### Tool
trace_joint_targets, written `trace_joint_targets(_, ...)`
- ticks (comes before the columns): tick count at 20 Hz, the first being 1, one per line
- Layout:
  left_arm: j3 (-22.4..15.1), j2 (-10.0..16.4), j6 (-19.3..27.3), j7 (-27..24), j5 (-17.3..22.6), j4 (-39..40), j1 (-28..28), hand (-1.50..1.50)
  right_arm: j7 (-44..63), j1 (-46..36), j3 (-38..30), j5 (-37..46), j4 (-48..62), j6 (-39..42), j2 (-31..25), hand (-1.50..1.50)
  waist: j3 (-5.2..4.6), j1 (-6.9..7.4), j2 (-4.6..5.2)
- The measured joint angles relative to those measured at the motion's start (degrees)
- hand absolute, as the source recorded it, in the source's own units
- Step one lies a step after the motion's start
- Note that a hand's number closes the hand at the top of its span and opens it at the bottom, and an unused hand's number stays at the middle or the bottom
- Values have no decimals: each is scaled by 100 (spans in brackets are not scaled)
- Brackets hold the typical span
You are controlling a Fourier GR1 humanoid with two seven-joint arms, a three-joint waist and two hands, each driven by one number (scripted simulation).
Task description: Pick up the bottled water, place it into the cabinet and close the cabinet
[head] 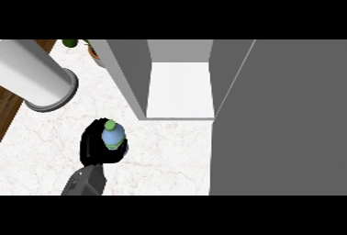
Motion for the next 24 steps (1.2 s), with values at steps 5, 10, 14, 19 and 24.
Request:
trace_joint_targets(5,-733,-36,309,422,163,-979,288,150,20,-114,-14,0,91,-27,47,-150,1,20,-7)
trace_joint_targets(10,-1687,-47,1055,1059,473,-2222,488,150,-13,-161,99,20,163,-30,136,-150,2,19,-19)
trace_joint_targets(14,-2521,-49,1789,1579,586,-3254,590,150,34,-248,130,23,178,-62,155,-150,1,17,-15)
trace_joint_targets(19,-3417,-51,2939,2342,545,-4159,368,150,196,-424,90,0,184,-107,105,-150,0,-9,2)
trace_joint_targets(24,-4109,-51,4240,3012,448,-4648,-194,150,251,-564,26,-32,210,-80,78,-150,0,-56,10)
